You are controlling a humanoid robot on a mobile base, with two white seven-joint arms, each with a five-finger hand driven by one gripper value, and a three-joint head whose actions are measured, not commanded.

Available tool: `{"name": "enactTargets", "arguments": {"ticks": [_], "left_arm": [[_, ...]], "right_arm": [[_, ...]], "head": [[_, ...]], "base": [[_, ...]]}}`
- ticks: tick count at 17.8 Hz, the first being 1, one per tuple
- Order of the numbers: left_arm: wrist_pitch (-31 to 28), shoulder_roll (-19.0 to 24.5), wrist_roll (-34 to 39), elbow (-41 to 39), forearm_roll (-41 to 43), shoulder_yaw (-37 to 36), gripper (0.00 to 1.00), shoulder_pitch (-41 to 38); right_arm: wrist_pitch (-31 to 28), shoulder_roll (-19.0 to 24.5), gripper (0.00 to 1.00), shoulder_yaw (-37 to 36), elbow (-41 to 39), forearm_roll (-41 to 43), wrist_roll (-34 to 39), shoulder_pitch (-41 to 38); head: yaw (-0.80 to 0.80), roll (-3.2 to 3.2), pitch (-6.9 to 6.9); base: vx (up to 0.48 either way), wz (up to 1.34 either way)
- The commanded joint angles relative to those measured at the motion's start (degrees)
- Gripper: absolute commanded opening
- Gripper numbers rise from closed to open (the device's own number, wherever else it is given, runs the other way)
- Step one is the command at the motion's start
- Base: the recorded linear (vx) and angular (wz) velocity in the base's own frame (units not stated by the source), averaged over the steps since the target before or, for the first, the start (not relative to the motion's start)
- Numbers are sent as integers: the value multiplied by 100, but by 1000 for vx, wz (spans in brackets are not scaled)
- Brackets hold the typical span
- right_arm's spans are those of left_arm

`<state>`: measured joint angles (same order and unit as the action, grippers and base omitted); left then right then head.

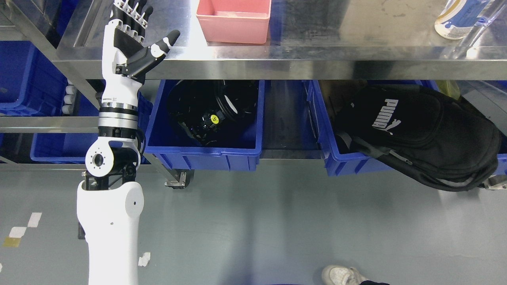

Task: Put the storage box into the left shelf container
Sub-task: 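Raise the left hand up toward the pink box on the shelf top, then grasp the pink storage box edge with the left hand and tilt it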

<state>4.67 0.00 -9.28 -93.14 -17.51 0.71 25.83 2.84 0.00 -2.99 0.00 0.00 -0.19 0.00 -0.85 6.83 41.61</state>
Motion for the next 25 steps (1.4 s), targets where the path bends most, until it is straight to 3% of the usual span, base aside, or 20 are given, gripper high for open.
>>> {"name": "enactTargets", "arguments": {"ticks": [1, 8, 10, 13, 15, 19, 25], "left_arm": [[-10, 100, -536, -11, 2, 517, 100, 71], [-167, 113, -1602, 94, 11, 1062, 100, 878], [-247, 814, -2005, 242, 20, 1020, 100, 1151], [-229, 1746, -3172, 681, 38, 503, 100, 1564], [-212, 2091, -4077, 780, 299, 159, 100, 1671], [-220, 2119, -5450, 1138, 1898, -123, 100, 2083], [-220, 2040, -5550, 1816, 2445, -967, 100, 3200]], "right_arm": [[-3, -100, 100, 0, -100, 123, 10, 17], [6, -100, 100, 0, -100, 123, 2, 17], [-3, -100, 100, 0, -100, 123, 2, 17], [-3, -100, 100, -8, -100, 123, 2, 26], [6, -100, 100, 0, -100, 123, 2, 17], [-3, -100, 100, 0, -100, 123, 2, 17], [-3, -100, 100, 0, -100, 123, 10, 17]], "head": [[0, 0, 0], [0, 0, 0], [0, 0, 0], [0, 0, -1], [0, 0, -1], [0, 0, -1], [0, 0, -1]], "base": [[4, 12], [0, 0], [0, 0], [0, 0], [0, 0], [0, 0], [0, 0]]}}
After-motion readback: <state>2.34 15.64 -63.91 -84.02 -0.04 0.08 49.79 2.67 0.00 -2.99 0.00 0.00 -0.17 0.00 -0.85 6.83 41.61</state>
